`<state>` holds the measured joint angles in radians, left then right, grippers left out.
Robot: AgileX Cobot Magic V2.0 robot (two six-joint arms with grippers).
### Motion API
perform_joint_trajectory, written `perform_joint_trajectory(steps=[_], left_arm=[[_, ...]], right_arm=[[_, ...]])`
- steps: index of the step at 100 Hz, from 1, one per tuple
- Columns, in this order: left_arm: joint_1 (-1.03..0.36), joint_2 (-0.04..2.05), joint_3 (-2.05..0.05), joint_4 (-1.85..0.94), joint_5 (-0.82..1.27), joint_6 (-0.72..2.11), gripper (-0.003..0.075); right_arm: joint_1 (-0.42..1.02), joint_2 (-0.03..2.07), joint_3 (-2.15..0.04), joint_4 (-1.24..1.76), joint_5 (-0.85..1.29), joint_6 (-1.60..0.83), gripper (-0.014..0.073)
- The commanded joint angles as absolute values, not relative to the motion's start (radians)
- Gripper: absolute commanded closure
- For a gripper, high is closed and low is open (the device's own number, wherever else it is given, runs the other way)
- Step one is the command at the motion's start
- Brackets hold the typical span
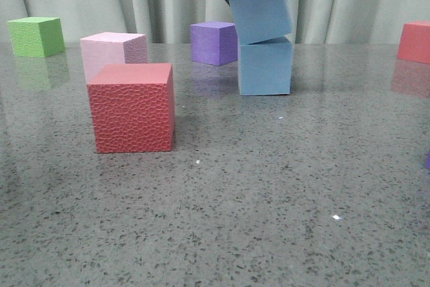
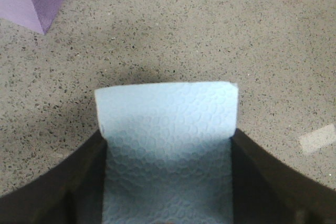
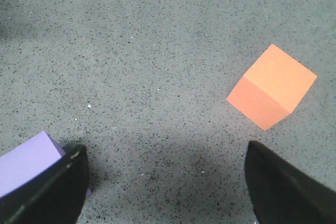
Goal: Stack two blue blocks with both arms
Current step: 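Lower the held blue cube onto the placed blue cube and open the left gripper, then raise the left gripper away from the stacked blue cubes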
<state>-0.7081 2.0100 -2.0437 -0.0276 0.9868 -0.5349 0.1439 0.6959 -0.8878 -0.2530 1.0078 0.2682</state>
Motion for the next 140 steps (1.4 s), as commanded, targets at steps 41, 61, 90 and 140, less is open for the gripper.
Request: perform_joint_trajectory(steps=[41, 61, 90, 140], left_arm=[[-0.716, 1.953, -2.078, -0.019, 0.921, -0.541, 0.0343], [-0.716, 1.953, -2.078, -0.019, 0.921, -0.541, 0.0283], [-0.716, 1.953, -2.078, -0.028, 0.9, -0.529, 0.0178], [-0.716, 1.953, -2.078, -0.059, 0.88, -0.514, 0.0106]], right_arm=[[0.138, 0.692, -0.909, -0.272, 0.947, 0.26, -0.0008], [0.138, 0.692, -0.909, -0.272, 0.947, 0.26, -0.0008], [0.138, 0.692, -0.909, -0.272, 0.947, 0.26, -0.0008], [0.138, 0.692, -0.909, -0.272, 0.947, 0.26, -0.0008]])
